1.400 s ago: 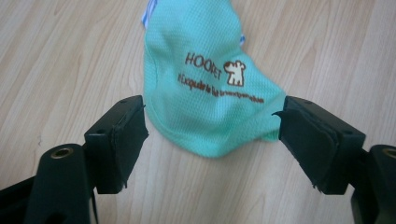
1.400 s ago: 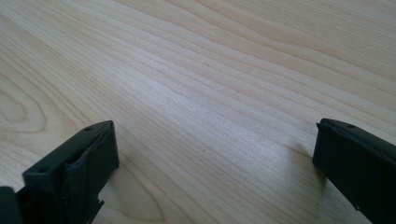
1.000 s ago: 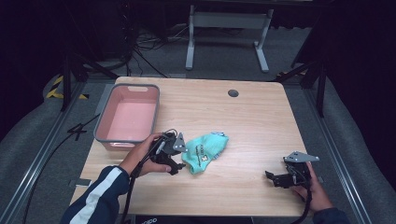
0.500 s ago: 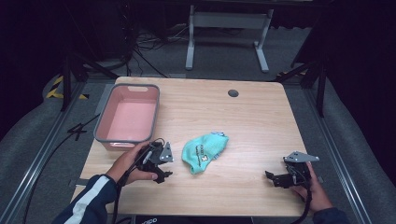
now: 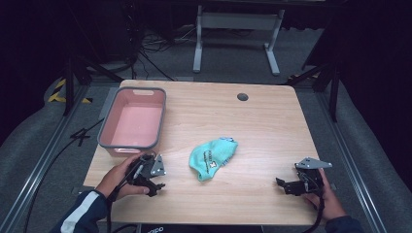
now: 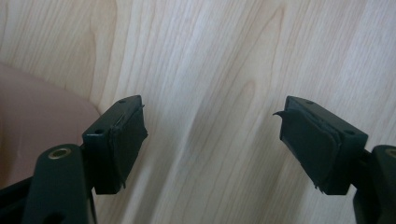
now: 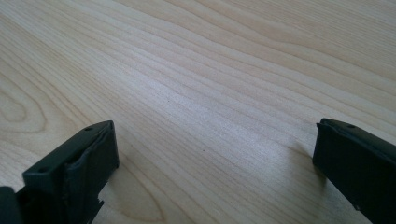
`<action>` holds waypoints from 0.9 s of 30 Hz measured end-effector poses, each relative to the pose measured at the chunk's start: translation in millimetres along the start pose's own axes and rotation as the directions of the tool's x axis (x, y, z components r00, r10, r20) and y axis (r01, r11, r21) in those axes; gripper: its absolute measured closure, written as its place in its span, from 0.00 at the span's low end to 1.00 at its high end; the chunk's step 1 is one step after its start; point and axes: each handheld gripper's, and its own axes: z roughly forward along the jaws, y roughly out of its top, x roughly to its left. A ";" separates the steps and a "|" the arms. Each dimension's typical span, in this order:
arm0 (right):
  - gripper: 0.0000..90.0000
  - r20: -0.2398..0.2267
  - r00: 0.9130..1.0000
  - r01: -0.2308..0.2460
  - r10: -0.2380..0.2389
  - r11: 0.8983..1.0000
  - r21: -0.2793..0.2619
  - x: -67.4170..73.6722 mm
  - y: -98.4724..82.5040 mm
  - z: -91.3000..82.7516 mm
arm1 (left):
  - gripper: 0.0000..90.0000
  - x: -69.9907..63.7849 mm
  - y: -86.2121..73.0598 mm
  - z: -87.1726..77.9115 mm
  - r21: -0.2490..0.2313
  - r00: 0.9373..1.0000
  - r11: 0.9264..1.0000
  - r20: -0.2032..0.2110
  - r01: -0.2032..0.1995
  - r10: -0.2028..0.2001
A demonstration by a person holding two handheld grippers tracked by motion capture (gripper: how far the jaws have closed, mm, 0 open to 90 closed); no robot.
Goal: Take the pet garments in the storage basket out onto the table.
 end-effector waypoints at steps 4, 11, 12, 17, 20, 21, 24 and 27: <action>0.01 0.000 1.000 0.000 0.000 1.000 0.000 0.0 0.0 0.0 | 0.23 0.3 -12.4 -0.7 -0.026 1.000 0.999 -0.004 0.023 -0.023; 0.01 0.000 1.000 0.000 0.000 1.000 0.000 0.0 0.0 0.0 | 0.21 2.9 -32.7 -4.1 -0.049 0.998 0.997 -0.013 0.058 -0.059; 0.01 0.000 1.000 0.000 0.000 1.000 0.000 0.0 0.0 0.0 | 0.21 3.2 -37.0 -5.1 -0.052 0.998 0.996 -0.015 0.067 -0.068; 0.01 0.000 1.000 0.000 0.000 1.000 0.000 0.0 0.0 0.0 | 0.21 5.3 -48.1 -9.6 -0.058 0.996 0.995 -0.023 0.079 -0.081; 0.01 0.000 1.000 0.000 0.000 1.000 0.000 0.0 0.0 0.0 | 0.21 6.2 -55.6 -12.4 -0.069 0.994 0.992 -0.022 0.103 -0.105; 0.01 0.000 1.000 0.000 0.000 1.000 0.000 0.0 0.0 0.0 | 0.21 6.9 -61.2 -13.7 -0.077 0.993 0.991 -0.021 0.110 -0.112; 0.01 0.000 1.000 0.000 0.000 1.000 0.000 0.0 0.0 0.0 | 0.21 7.7 -69.3 -13.9 -0.080 0.991 0.989 -0.022 0.126 -0.128; 0.01 0.000 1.000 0.000 0.000 1.000 0.000 0.0 0.0 0.0 | 0.21 8.7 -77.0 -13.7 -0.086 0.989 0.986 -0.023 0.145 -0.148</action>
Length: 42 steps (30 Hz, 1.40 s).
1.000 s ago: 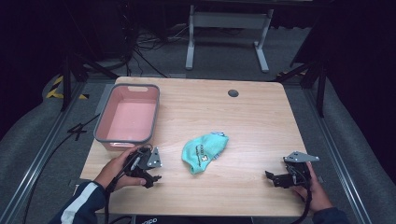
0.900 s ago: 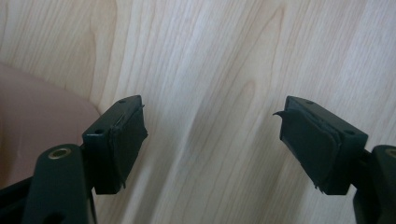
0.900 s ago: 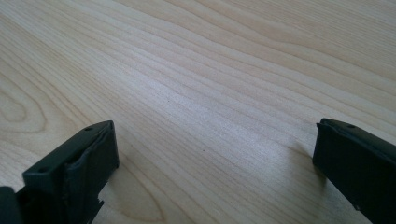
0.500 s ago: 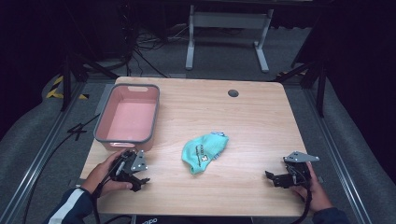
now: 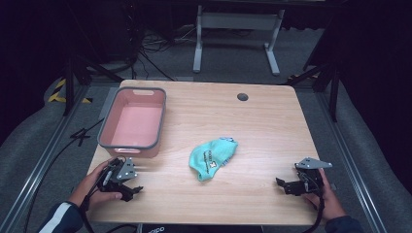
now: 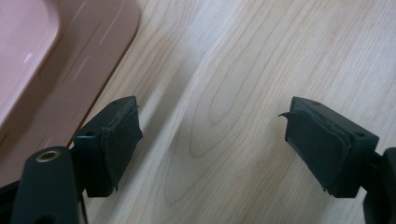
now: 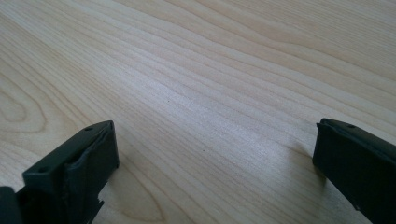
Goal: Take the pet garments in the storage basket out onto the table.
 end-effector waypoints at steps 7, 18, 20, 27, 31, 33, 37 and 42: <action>0.01 0.000 1.000 0.000 0.000 1.000 0.000 0.0 0.0 0.0 | 0.20 4.3 -17.3 -0.7 -0.025 0.998 0.998 0.002 0.064 -0.064; 0.01 0.000 1.000 0.000 0.000 1.000 0.000 0.0 0.0 0.0 | 0.15 21.0 -64.0 0.5 -0.182 0.962 0.946 0.097 0.270 -0.256; 0.01 0.000 1.000 0.000 0.000 1.000 0.000 0.0 0.0 0.0 | 0.13 20.7 -69.1 1.1 -0.212 0.960 0.937 0.092 0.279 -0.265; 0.01 0.000 1.000 0.000 0.000 1.000 0.000 0.0 0.0 0.0 | 0.10 18.3 -70.5 -0.1 -0.203 0.949 0.927 0.068 0.315 -0.307; 0.01 0.000 1.000 0.000 0.000 1.000 0.000 0.0 0.0 0.0 | 0.09 18.3 -70.4 0.2 -0.204 0.948 0.926 0.069 0.317 -0.310; 0.01 0.000 1.000 0.000 0.000 1.000 0.000 0.0 0.0 0.0 | 0.09 18.4 -70.4 0.1 -0.202 0.948 0.926 0.067 0.318 -0.310; 0.01 0.000 1.000 0.000 0.000 1.000 0.000 0.1 0.0 0.0 | 0.08 19.3 -70.1 -0.5 -0.191 0.951 0.931 0.061 0.311 -0.305; 0.01 0.000 1.000 0.000 0.000 1.000 0.000 0.1 0.0 0.0 | 0.07 19.2 -70.4 0.4 -0.197 0.949 0.928 0.057 0.316 -0.311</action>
